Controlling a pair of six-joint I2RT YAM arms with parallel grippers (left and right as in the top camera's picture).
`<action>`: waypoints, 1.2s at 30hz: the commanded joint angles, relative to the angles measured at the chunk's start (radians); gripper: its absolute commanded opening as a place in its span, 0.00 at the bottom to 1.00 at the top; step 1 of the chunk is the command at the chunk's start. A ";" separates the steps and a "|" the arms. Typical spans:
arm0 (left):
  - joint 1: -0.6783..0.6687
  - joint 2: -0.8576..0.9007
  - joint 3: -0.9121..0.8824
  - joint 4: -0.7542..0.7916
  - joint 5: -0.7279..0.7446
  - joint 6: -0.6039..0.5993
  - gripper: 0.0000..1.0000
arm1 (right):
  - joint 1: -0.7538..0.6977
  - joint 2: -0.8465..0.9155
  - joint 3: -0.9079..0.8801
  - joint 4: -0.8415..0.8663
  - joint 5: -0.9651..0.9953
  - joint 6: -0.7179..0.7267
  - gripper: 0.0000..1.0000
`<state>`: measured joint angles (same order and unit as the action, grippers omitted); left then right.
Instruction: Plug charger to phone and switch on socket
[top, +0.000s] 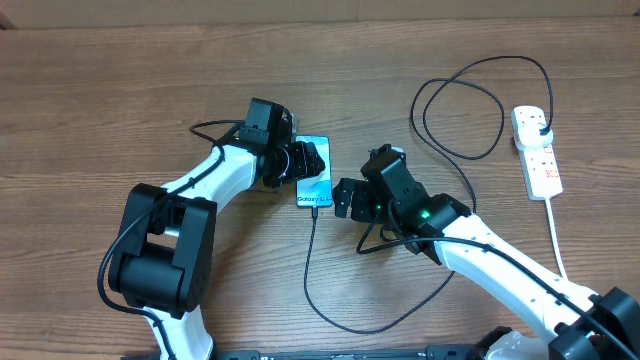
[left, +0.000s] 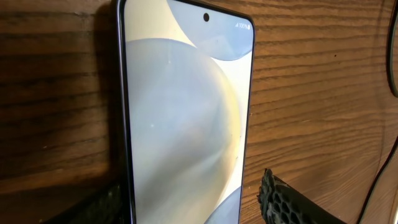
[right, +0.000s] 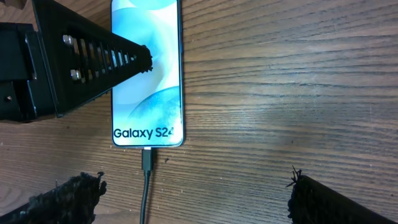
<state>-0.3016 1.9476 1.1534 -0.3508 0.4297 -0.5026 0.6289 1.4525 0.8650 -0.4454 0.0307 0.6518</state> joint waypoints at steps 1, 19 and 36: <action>-0.006 0.015 -0.006 -0.008 -0.038 0.000 0.68 | -0.002 -0.015 0.021 0.002 0.012 0.003 1.00; 0.001 0.015 -0.006 -0.008 -0.036 0.000 0.69 | -0.002 -0.015 0.021 0.002 0.013 0.003 1.00; 0.184 0.014 -0.005 -0.019 -0.011 0.000 1.00 | -0.002 -0.015 0.021 0.002 0.013 0.003 1.00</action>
<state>-0.1516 1.9408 1.1645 -0.3519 0.4683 -0.5030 0.6289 1.4525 0.8650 -0.4458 0.0307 0.6514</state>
